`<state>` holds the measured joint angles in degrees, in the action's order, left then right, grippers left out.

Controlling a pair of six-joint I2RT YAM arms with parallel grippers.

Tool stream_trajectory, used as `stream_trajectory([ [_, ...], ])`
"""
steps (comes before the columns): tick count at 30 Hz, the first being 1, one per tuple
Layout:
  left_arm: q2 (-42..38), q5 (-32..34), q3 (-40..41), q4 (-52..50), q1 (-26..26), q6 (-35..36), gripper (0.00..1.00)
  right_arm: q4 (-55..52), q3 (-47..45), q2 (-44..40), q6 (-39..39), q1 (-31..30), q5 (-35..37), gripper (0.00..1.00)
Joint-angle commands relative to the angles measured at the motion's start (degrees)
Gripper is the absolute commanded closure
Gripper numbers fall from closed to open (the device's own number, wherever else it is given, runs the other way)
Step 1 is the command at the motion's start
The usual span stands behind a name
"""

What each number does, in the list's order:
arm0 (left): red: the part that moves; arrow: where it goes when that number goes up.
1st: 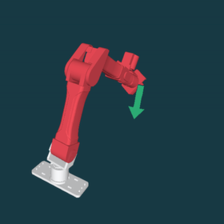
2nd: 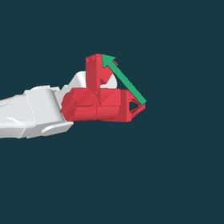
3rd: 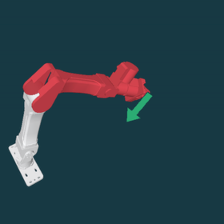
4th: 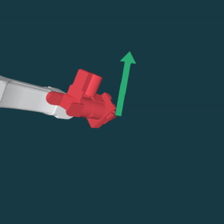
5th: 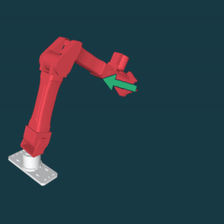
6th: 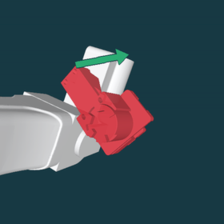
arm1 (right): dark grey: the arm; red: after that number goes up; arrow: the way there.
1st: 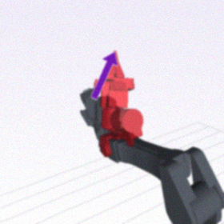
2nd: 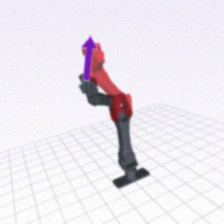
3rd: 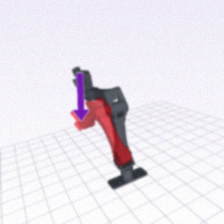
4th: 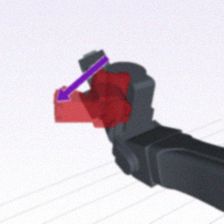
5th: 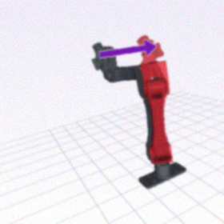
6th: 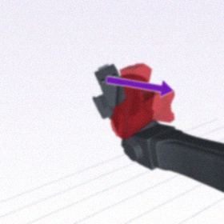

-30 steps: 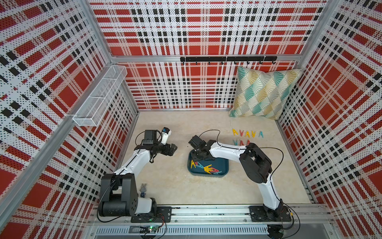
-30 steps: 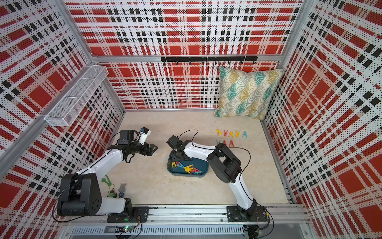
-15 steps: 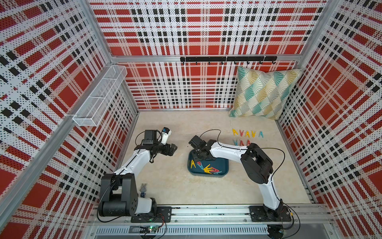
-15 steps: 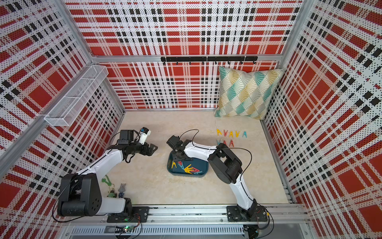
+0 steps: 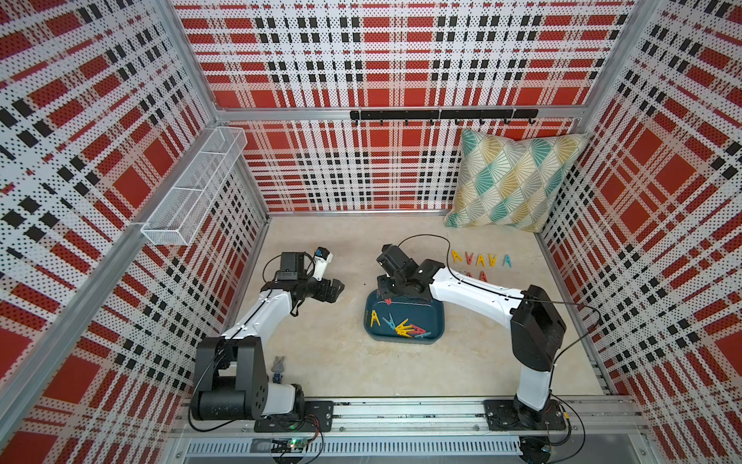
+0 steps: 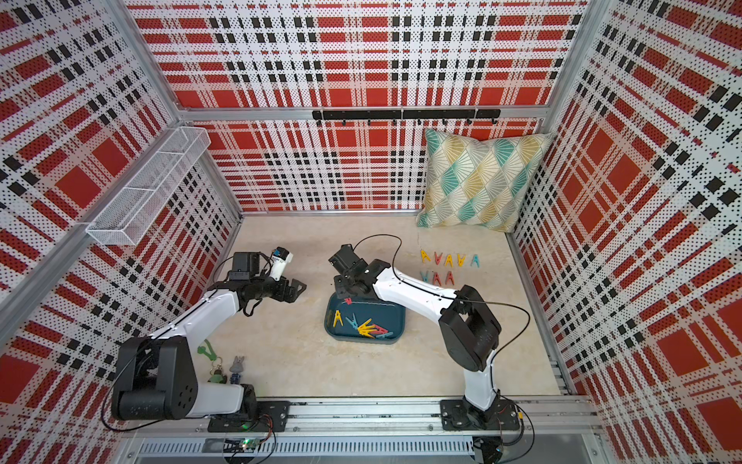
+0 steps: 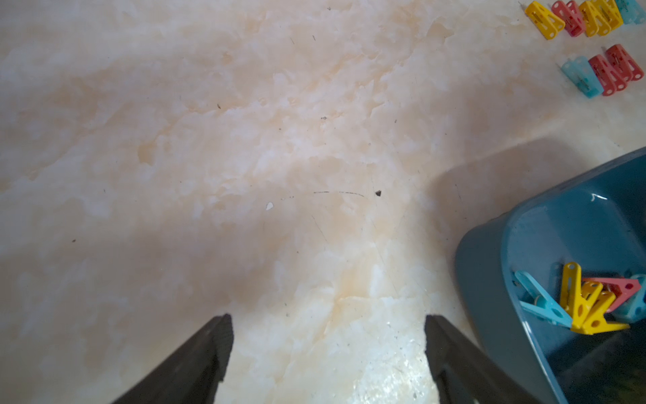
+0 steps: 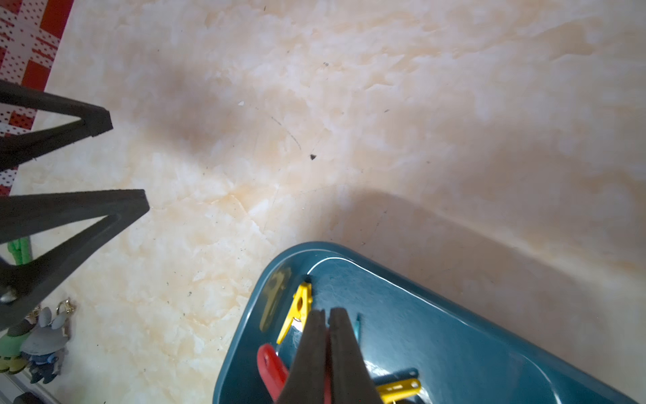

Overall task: Take the clothespins out of the storage box
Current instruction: Pick up the clothespin from the storage box.

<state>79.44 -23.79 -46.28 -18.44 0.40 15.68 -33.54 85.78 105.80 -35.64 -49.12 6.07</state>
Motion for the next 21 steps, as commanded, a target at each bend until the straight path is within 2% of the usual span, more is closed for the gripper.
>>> stream_trajectory([
  [1, -1.0, -0.8, 0.6, 0.7, 0.6, 0.3, 0.09, -1.7, -3.1, -4.9, 0.5, 3.4, 0.1, 0.99],
  [9, -1.0, -0.8, 0.5, 0.7, 0.6, 0.3, 0.09, -5.3, -12.2, -12.8, 3.1, 15.0, 0.1, 1.00],
  [15, -1.0, -0.8, 0.5, 0.7, 0.6, 0.3, 0.08, -5.7, -18.5, -16.7, 7.6, 27.3, -1.2, 1.00],
  [21, -1.1, -0.9, 0.5, 0.7, 0.5, 0.3, 0.08, -4.6, -21.8, -16.2, 11.3, 40.4, -4.1, 1.00],
])
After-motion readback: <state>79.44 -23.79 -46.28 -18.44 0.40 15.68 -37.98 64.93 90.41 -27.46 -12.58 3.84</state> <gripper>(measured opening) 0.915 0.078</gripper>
